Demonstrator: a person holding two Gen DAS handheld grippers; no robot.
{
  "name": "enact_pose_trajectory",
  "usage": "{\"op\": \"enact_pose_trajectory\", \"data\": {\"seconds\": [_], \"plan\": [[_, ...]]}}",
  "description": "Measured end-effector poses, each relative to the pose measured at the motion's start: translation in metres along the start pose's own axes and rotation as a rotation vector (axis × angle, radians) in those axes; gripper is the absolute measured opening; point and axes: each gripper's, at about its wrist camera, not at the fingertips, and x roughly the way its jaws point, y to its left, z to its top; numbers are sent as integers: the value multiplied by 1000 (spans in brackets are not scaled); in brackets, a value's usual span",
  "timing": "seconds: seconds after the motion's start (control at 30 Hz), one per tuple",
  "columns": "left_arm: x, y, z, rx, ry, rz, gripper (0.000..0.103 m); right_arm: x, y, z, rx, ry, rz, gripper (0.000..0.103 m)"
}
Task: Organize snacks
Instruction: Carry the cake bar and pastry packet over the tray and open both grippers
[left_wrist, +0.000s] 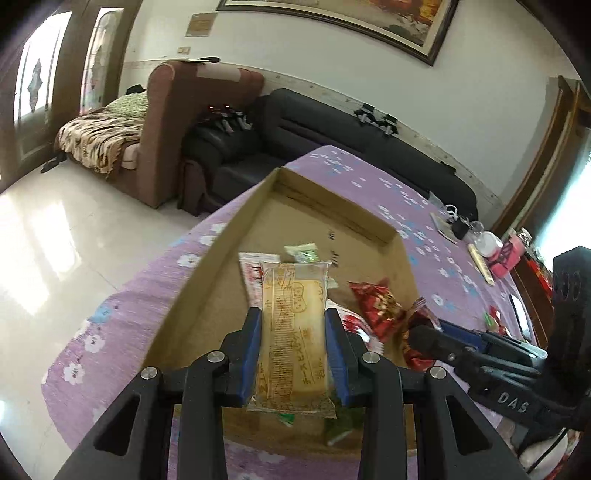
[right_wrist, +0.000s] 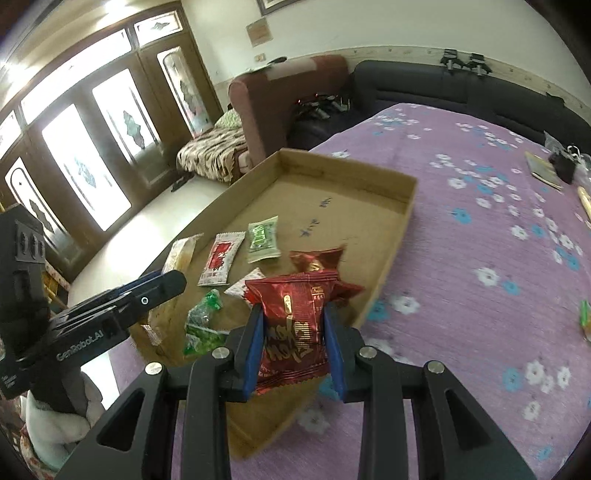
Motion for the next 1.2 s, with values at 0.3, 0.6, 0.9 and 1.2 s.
{"op": "enact_pose_trajectory", "data": {"seconds": [0.3, 0.6, 0.9, 1.2], "plan": [[-7, 10, 0, -25, -20, -21, 51, 22, 7, 5, -10, 33, -40, 31], [-20, -6, -1, 22, -51, 30, 63, 14, 14, 0, -18, 20, -25, 33], [-38, -33, -5, 97, -84, 121, 74, -21, -4, -2, 49, -51, -13, 45], [-48, -73, -16, 210, -95, 172, 78, -49, -40, -24, 140, -73, -19, 46]]}}
